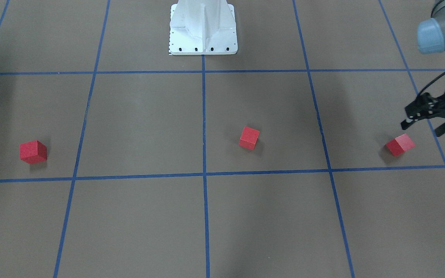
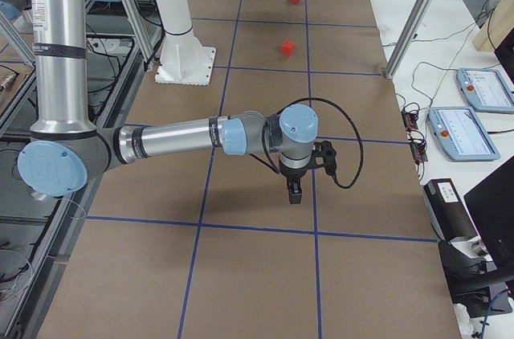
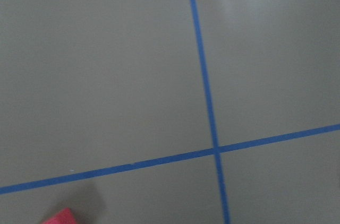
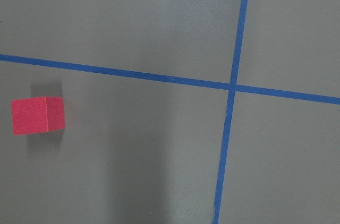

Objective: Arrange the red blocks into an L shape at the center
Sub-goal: 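Reach the left gripper over the red cube near the table center, then grasp the red cube with the left gripper and carry it to the center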

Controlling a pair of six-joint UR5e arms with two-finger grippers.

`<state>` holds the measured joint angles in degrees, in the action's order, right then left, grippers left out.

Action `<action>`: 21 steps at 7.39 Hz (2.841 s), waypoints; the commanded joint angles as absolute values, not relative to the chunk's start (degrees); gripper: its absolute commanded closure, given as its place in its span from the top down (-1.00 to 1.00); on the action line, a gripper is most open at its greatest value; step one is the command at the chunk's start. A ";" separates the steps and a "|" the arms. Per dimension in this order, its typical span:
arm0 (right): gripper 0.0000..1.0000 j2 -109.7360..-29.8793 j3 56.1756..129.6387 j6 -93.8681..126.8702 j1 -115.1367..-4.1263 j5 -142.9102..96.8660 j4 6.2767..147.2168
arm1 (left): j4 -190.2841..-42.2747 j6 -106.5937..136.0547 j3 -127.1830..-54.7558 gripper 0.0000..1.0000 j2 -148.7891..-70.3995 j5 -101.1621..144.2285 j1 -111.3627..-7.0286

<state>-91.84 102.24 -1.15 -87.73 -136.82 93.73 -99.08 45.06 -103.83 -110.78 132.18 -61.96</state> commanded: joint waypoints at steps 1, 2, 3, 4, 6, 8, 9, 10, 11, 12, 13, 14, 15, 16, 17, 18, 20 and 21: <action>0.99 -91.85 101.95 -1.23 -87.63 -136.85 92.46 | -99.05 51.60 -104.33 1.00 -117.66 117.61 -47.80; 0.99 -91.85 101.95 -1.23 -87.63 -136.85 92.46 | -99.14 51.68 -103.72 1.00 -119.25 110.38 -41.03; 0.99 -91.67 101.95 -1.14 -87.63 -136.85 92.46 | -99.31 51.77 -102.23 1.00 -120.75 104.73 -37.13; 0.99 -91.50 101.87 -1.14 -87.63 -136.85 92.46 | -99.40 51.77 -99.69 1.00 -122.94 104.24 -36.48; 0.99 -91.41 101.78 -1.14 -87.54 -136.85 92.46 | -103.85 51.94 -94.51 1.00 -124.01 102.50 -34.64; 0.99 -91.49 101.69 -1.14 -87.54 -136.85 92.55 | -107.48 52.12 -91.41 1.00 -124.19 99.93 -32.52; 0.99 -91.49 101.69 -1.06 -87.54 -136.93 92.55 | -107.58 52.12 -90.80 1.00 -124.10 99.93 -32.08; 0.99 -91.49 101.69 -1.05 -87.63 -136.93 92.55 | -107.58 52.21 -90.44 1.00 -124.10 99.93 -31.65; 0.99 -91.49 101.69 -1.14 -87.63 -136.93 92.55 | -107.58 52.21 -90.35 1.00 -124.10 99.93 -31.38; 0.99 -91.58 101.69 -1.14 -87.54 -136.93 92.55 | -107.58 52.21 -89.74 1.00 -124.28 99.93 -31.20; 0.98 -91.58 101.69 -1.06 -87.63 -136.93 92.55 | -107.58 52.38 -89.39 1.00 -124.36 99.93 -31.20; 0.99 -91.50 101.69 -1.05 -87.54 -136.93 92.55 | -107.58 52.30 -88.78 0.93 -124.63 99.93 -31.20; 0.99 -91.49 101.69 -1.05 -87.54 -136.93 92.55 | -107.49 52.38 -87.99 0.59 -124.89 99.93 -31.20; 0.99 -91.49 101.78 -1.05 -87.54 -136.93 92.55 | -107.40 52.64 -87.98 -0.05 -125.15 99.93 -31.20; 0.99 -91.49 101.86 -1.05 -87.54 -136.93 92.46 | -107.05 52.73 -87.98 -0.66 -125.24 99.84 -31.29; 0.99 -91.23 101.95 -1.05 -87.63 -136.93 92.46 | -106.79 52.73 -88.50 -1.00 -125.77 99.93 -31.46; 0.99 -91.23 102.04 -1.05 -87.63 -136.93 92.46 | -101.20 58.50 -87.81 -1.00 -131.45 99.93 -31.90; 0.98 -91.23 102.04 -1.05 -87.63 -136.93 92.46 | -99.42 59.32 -85.19 -1.00 -135.05 99.93 -31.90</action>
